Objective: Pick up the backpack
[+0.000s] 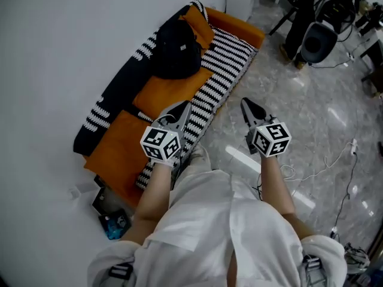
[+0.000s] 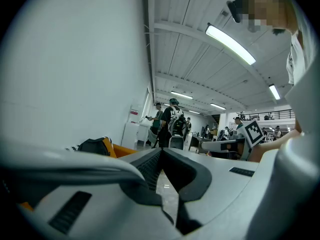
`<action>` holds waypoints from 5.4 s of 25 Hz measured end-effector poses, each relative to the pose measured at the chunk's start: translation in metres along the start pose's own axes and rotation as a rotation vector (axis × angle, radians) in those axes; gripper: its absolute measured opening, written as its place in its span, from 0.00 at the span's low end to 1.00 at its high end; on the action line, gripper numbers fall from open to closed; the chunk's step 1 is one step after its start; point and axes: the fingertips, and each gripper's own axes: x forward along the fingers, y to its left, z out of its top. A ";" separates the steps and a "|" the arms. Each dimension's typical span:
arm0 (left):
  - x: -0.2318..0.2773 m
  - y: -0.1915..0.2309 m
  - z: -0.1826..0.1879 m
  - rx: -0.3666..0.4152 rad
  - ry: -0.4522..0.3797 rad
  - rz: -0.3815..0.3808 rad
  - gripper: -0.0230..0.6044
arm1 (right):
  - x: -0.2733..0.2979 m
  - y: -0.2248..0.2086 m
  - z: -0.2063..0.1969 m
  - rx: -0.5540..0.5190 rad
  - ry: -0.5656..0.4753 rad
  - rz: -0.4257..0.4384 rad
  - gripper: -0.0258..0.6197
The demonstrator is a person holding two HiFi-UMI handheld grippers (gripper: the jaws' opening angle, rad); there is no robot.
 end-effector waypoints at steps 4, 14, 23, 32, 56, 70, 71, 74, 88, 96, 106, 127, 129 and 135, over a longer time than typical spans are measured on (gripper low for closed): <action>0.023 0.011 -0.003 -0.017 0.008 -0.018 0.08 | 0.013 -0.008 -0.002 -0.003 0.020 -0.004 0.07; 0.096 0.066 0.021 -0.013 0.029 -0.045 0.08 | 0.084 -0.052 0.018 0.035 0.019 -0.006 0.07; 0.142 0.161 0.052 -0.016 0.026 -0.004 0.08 | 0.194 -0.066 0.039 0.026 0.052 0.044 0.07; 0.174 0.231 0.060 -0.029 0.033 0.034 0.08 | 0.282 -0.074 0.045 0.006 0.094 0.075 0.07; 0.290 0.412 0.033 -0.218 0.077 0.261 0.08 | 0.534 -0.144 0.010 -0.026 0.321 0.274 0.07; 0.321 0.464 0.011 -0.274 0.134 0.276 0.08 | 0.595 -0.151 -0.007 -0.012 0.360 0.276 0.07; 0.322 0.467 0.009 -0.278 0.136 0.276 0.08 | 0.598 -0.152 -0.008 -0.010 0.362 0.274 0.07; 0.326 0.474 0.005 -0.284 0.143 0.272 0.08 | 0.603 -0.154 -0.013 -0.008 0.372 0.272 0.07; 0.341 0.514 -0.020 -0.317 0.175 0.293 0.08 | 0.642 -0.164 -0.045 -0.020 0.440 0.268 0.17; 0.344 0.535 -0.056 -0.335 0.258 0.307 0.08 | 0.658 -0.172 -0.069 -0.008 0.483 0.249 0.19; 0.359 0.549 -0.086 -0.325 0.334 0.290 0.08 | 0.664 -0.186 -0.099 -0.010 0.537 0.226 0.27; 0.378 0.597 -0.138 -0.270 0.478 0.360 0.36 | 0.703 -0.216 -0.147 0.047 0.614 0.169 0.47; 0.379 0.603 -0.141 -0.258 0.494 0.375 0.37 | 0.706 -0.216 -0.151 0.050 0.623 0.171 0.48; 0.382 0.617 -0.158 -0.247 0.550 0.400 0.37 | 0.713 -0.217 -0.158 0.059 0.635 0.172 0.48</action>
